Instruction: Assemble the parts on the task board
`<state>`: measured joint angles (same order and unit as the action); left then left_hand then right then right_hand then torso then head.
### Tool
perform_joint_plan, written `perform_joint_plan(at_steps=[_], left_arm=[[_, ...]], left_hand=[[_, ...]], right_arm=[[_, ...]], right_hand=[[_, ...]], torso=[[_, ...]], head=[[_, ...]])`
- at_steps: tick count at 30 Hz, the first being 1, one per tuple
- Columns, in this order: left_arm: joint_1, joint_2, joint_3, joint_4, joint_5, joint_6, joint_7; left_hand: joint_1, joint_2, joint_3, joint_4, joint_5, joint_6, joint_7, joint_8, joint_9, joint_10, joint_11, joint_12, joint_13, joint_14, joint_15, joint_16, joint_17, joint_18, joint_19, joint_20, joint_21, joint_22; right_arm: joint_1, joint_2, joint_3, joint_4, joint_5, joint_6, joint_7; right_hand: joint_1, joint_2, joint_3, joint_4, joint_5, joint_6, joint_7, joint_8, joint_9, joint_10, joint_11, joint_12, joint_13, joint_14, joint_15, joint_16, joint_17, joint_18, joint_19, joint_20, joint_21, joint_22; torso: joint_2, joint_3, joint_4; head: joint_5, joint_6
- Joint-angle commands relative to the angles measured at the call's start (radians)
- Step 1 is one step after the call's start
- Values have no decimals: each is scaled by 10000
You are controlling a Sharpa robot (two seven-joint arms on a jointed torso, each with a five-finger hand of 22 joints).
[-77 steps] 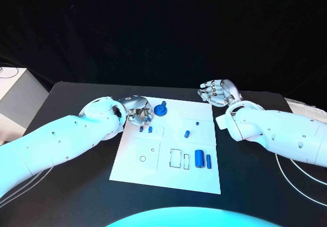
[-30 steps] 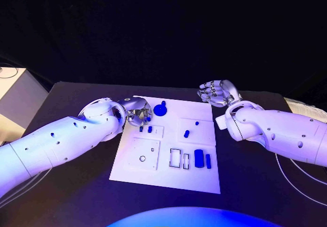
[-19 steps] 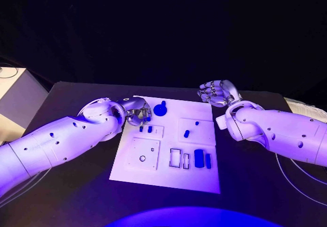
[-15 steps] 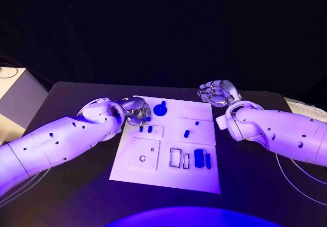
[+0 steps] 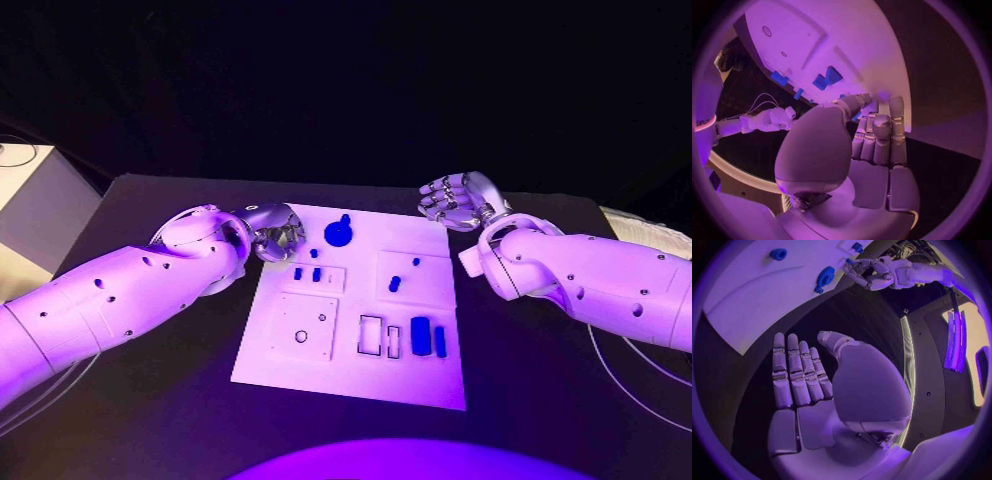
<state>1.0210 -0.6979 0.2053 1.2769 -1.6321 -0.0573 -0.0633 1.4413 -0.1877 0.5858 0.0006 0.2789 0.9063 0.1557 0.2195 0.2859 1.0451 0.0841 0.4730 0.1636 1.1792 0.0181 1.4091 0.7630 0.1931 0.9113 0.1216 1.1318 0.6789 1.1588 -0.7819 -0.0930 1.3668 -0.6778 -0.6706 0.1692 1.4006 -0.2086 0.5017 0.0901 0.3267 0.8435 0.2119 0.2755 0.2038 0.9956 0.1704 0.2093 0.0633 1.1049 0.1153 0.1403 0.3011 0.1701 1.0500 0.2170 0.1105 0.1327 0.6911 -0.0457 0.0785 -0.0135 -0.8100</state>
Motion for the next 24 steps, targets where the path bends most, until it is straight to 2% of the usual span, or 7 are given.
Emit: perform_joint_plan(at_steps=[1, 6, 8, 11, 14, 17, 24], left_arm=[[8, -42, 116, -230, 677, -750, 295], [13, -212, 473, -639, 3606, -1590, 850], [14, -347, 568, -701, 4937, -1814, 1217], [13, -617, 648, -625, 7077, -1857, 1795], [-32, -920, 681, -373, 9108, -1633, 2327], [-229, -1275, 704, 57, 10746, -1384, 2771], [-777, -1961, 941, 1093, 12696, -845, 3430]], left_hand=[[130, 31, 49, -77, -37, 227, 30, 120, 35, -77, 16, 66, 64, -110, 5, 10, -67, -76, -46, -58, 95, 53], [71, 138, 32, -94, -53, 491, 158, 351, 122, -224, 158, 175, 208, -918, 110, -605, -1528, -80, -267, 14, 46, 46], [26, 190, 18, -96, -43, 343, 220, 400, 138, -399, 227, 229, 255, -1666, 169, -1273, -2813, -76, -460, 77, -120, -41], [-108, 241, -38, -10, -43, 270, 279, 457, 156, -498, 270, 275, 283, -1748, 212, -1554, -2956, -76, -565, 124, -285, -142], [-264, 247, -119, 110, -41, 171, 322, 501, 170, -668, 324, 239, 255, -1807, 264, -1757, -3056, -79, -615, 179, -479, -274], [-365, 243, -197, 198, -39, 106, 335, 524, 177, -722, 342, 236, 241, -1842, 290, -1838, -3093, -80, -631, 214, -601, -358], [-642, 150, -514, 440, -45, -66, 329, 601, 208, -843, 362, 243, 209, -1908, 337, -1932, -3132, -79, -606, 282, -981, -627]], right_arm=[[-7, -75, 2, -15, -1160, 1309, 167], [-7, -260, 2, 74, -2746, 2248, 79], [-7, -365, 2, 150, -3586, 2521, -48], [-7, -547, 2, 304, -4909, 2792, -317], [-15, -710, 2, 490, -6189, 2896, -694], [-39, -830, 3, 681, -7267, 2979, -1121], [-162, -974, 3, 1157, -9304, 3293, -2209]], right_hand=[[240, 89, 208, -331, -305, 270, 124, 71, -13, 190, -73, -84, -7, 379, -152, 158, 41, 110, 340, -173, 252, 104], [410, 383, -255, -932, -711, 1032, -168, 123, -38, 1165, -462, -83, -5, 1831, -718, 813, 407, 50, 1313, -847, 1610, 937], [423, 438, -463, -1173, -717, 1399, -323, 77, -83, 1613, -650, -246, 6, 2732, -1014, 1270, 734, 42, 1734, -1170, 2600, 1612], [282, 408, -399, -1395, -678, 1775, -495, -132, -176, 2143, -850, -655, 15, 3659, -1275, 2185, 1497, 29, 1945, -1472, 4012, 2656], [-58, 231, -35, -1458, -683, 1996, -567, -386, -228, 2509, -901, -1113, 42, 3833, -1419, 3731, 2711, 79, 1978, -1505, 5114, 3525], [-361, 89, 204, -1327, -779, 2016, -559, -532, -214, 2607, -922, -1375, 57, 3744, -1364, 4734, 3429, 114, 2018, -1447, 5511, 3862], [-951, -444, 370, -876, -1000, 1772, -569, -802, -171, 2069, -854, -1490, 10, 3878, -1246, 7551, 5612, -297, 2995, -1326, 7890, 6490]], torso=[[2, -7, 5], [5, 9, -2], [12, 3, -1], [14, -4, -6], [14, -4, -6], [-2, -2, -8], [-40, -16, 16]], head=[[-33, 17], [-101, 49], [-193, 67], [-337, 106], [-498, 120], [-618, 118], [-800, 112]])
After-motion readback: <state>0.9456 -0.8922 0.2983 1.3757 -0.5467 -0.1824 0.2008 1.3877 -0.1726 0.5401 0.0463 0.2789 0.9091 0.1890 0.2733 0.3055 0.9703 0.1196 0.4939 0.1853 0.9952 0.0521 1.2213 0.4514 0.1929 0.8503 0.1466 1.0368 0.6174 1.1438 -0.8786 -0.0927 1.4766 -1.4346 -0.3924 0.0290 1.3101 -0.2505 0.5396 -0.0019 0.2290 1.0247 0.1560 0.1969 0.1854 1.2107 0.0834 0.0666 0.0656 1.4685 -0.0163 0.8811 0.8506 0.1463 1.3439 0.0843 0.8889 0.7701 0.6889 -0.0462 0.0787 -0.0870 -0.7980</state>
